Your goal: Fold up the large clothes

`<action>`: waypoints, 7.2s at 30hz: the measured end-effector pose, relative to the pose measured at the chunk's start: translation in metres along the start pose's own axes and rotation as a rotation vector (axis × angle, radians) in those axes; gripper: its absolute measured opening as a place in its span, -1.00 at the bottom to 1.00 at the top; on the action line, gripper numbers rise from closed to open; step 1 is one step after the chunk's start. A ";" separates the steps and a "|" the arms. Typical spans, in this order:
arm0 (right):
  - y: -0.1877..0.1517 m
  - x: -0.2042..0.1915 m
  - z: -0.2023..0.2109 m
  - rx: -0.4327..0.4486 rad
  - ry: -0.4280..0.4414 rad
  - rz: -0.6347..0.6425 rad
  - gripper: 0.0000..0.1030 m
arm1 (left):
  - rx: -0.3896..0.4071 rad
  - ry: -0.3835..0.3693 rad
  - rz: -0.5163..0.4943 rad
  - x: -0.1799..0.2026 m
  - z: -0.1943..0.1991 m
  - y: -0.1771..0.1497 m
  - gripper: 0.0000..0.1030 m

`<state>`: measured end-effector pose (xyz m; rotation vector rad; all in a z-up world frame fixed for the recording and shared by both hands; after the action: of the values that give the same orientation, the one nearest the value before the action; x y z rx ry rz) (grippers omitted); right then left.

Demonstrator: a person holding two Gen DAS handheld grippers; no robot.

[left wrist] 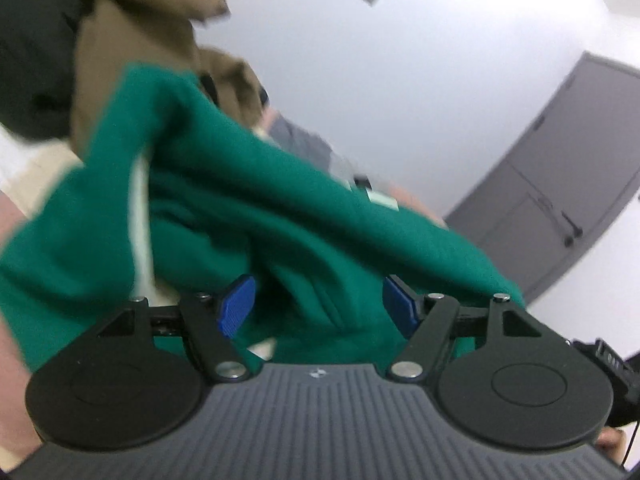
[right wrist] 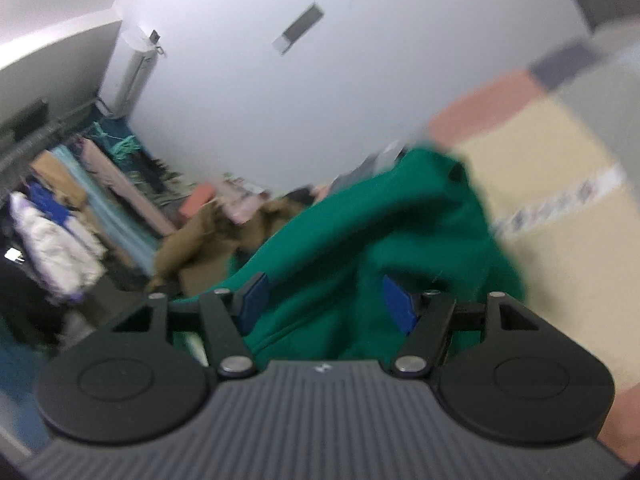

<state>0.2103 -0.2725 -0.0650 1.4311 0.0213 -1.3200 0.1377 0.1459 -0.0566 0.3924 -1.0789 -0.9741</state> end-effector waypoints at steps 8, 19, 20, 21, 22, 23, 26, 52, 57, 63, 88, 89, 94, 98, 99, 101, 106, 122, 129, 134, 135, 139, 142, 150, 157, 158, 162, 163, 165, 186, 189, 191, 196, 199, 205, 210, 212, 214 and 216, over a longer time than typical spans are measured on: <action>0.000 0.034 -0.047 0.000 -0.142 -0.051 0.49 | -0.062 -0.042 0.138 -0.014 -0.059 -0.011 0.46; 0.007 0.052 -0.080 0.014 -0.070 0.013 0.00 | -0.106 -0.114 0.123 -0.011 -0.077 -0.007 -0.08; 0.008 0.050 -0.079 0.012 -0.063 0.021 -0.08 | -0.114 -0.124 0.122 -0.010 -0.075 -0.005 -0.25; 0.010 0.047 -0.076 0.010 -0.050 0.026 -0.22 | -0.115 -0.140 0.125 -0.009 -0.072 -0.003 -0.37; 0.011 0.042 -0.072 0.011 -0.036 0.037 -0.32 | -0.110 -0.155 0.127 -0.007 -0.068 -0.001 -0.41; 0.012 0.038 -0.068 0.014 -0.029 0.051 -0.35 | -0.104 -0.167 0.126 -0.006 -0.063 0.001 -0.47; 0.016 0.023 -0.054 0.026 0.020 0.090 -0.42 | -0.081 -0.231 0.154 -0.005 -0.041 0.010 -0.55; -0.015 -0.016 0.028 -0.036 0.199 0.053 -0.11 | -0.167 -0.377 0.299 -0.020 0.030 -0.011 0.21; -0.023 -0.007 0.011 -0.063 0.147 0.040 0.34 | -0.179 -0.332 0.284 -0.023 0.003 -0.019 0.21; -0.029 0.021 -0.019 -0.083 0.001 0.027 0.34 | -0.195 -0.248 0.229 -0.026 -0.034 -0.022 0.08; 0.034 -0.145 0.119 0.218 0.158 0.423 -0.83 | 0.287 -0.542 0.054 0.039 0.182 0.081 -0.78; 0.042 -0.158 0.125 0.231 0.170 0.435 -0.83 | 0.305 -0.548 0.043 0.044 0.193 0.093 -0.78; 0.086 -0.226 0.153 0.330 0.233 0.494 -0.83 | 0.394 -0.567 -0.072 0.089 0.253 0.154 -0.78; 0.131 -0.285 0.177 0.415 0.269 0.556 -0.83 | 0.466 -0.570 -0.174 0.155 0.293 0.203 -0.78; 0.142 -0.299 0.183 0.434 0.278 0.573 -0.83 | 0.481 -0.572 -0.189 0.168 0.300 0.214 -0.78; 0.164 -0.327 0.195 0.469 0.287 0.613 -0.83 | 0.504 -0.574 -0.210 0.192 0.317 0.236 -0.78; 0.217 -0.378 0.211 0.533 0.259 0.709 -0.83 | 0.509 -0.529 -0.266 0.244 0.353 0.285 -0.77; 0.232 -0.199 0.013 0.393 -0.034 0.582 -0.82 | 0.313 -0.253 -0.271 0.203 0.040 0.293 -0.77; 0.205 -0.066 -0.137 0.293 -0.183 0.489 -0.82 | 0.167 -0.162 -0.166 0.114 -0.154 0.258 -0.77; 0.176 0.023 -0.228 0.227 -0.249 0.450 -0.83 | 0.089 -0.102 -0.141 0.068 -0.254 0.240 -0.77; 0.172 0.035 -0.239 0.211 -0.261 0.450 -0.83 | 0.067 -0.090 -0.143 0.060 -0.272 0.235 -0.77; 0.153 0.076 -0.283 0.146 -0.303 0.481 -0.83 | -0.009 -0.043 -0.106 0.033 -0.321 0.223 -0.77; 0.144 0.097 -0.302 0.099 -0.324 0.473 -0.84 | -0.051 0.006 -0.107 0.019 -0.350 0.217 -0.77; 0.132 0.138 -0.325 0.000 -0.381 0.424 -0.77 | -0.125 0.107 -0.148 0.009 -0.385 0.202 -0.77; 0.139 0.128 -0.324 -0.016 -0.386 0.398 -0.61 | -0.156 0.095 -0.149 0.018 -0.373 0.206 0.23; 0.140 0.125 -0.320 -0.016 -0.383 0.386 -0.48 | -0.153 0.090 -0.162 0.023 -0.363 0.206 0.23; 0.140 0.108 -0.293 0.012 -0.371 0.371 0.10 | -0.133 0.103 -0.205 0.036 -0.315 0.206 0.23; 0.139 0.102 -0.283 0.017 -0.370 0.373 0.11 | -0.128 0.100 -0.205 0.038 -0.301 0.205 0.23; 0.135 0.092 -0.266 0.033 -0.372 0.375 0.11 | -0.110 0.099 -0.208 0.044 -0.269 0.203 0.23; -0.034 -0.060 -0.029 -0.067 -0.287 0.469 0.11 | -0.137 0.080 -0.198 0.080 0.009 0.032 0.23; -0.069 -0.068 -0.019 -0.149 -0.281 0.474 0.18 | -0.197 0.080 -0.164 0.065 0.006 0.003 0.22; -0.090 -0.071 -0.018 -0.181 -0.272 0.472 0.41 | -0.228 0.070 -0.136 0.054 0.000 -0.011 0.22; -0.131 -0.071 -0.020 -0.279 -0.225 0.487 0.49 | -0.298 0.073 -0.128 0.038 -0.017 -0.031 0.21; -0.148 -0.067 -0.029 -0.330 -0.234 0.516 0.49 | -0.321 0.066 -0.138 0.034 -0.025 -0.037 0.21; -0.171 -0.060 -0.042 -0.389 -0.309 0.594 0.49 | -0.333 0.097 -0.203 0.033 -0.043 -0.049 -0.01; -0.172 -0.062 -0.038 -0.362 -0.358 0.631 -0.03 | -0.321 0.145 -0.156 0.023 -0.046 -0.045 -0.85; -0.164 -0.060 -0.034 -0.339 -0.376 0.602 -0.32 | -0.306 0.148 -0.132 0.018 -0.041 -0.040 -0.88; -0.152 -0.056 -0.026 -0.308 -0.383 0.550 -0.47 | -0.279 0.143 -0.078 0.011 -0.031 -0.029 -0.89; -0.137 -0.054 -0.017 -0.268 -0.387 0.515 -0.50 | -0.238 0.141 -0.023 0.002 -0.016 -0.012 -0.90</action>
<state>0.1137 -0.1770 -0.1239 0.8592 -0.3888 -1.0894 0.1465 0.1346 -0.0710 0.2740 -0.8218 -1.0659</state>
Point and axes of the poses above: each gripper's, at about its wrist camera, not at the fingertips, and z roughly against the way its jaws point, x to its right, y to its top, the point moved 3 cm from there along -z, roughly the way its jaws point, and after that the axes turned 3 degrees about x, right-handed, at the moved point
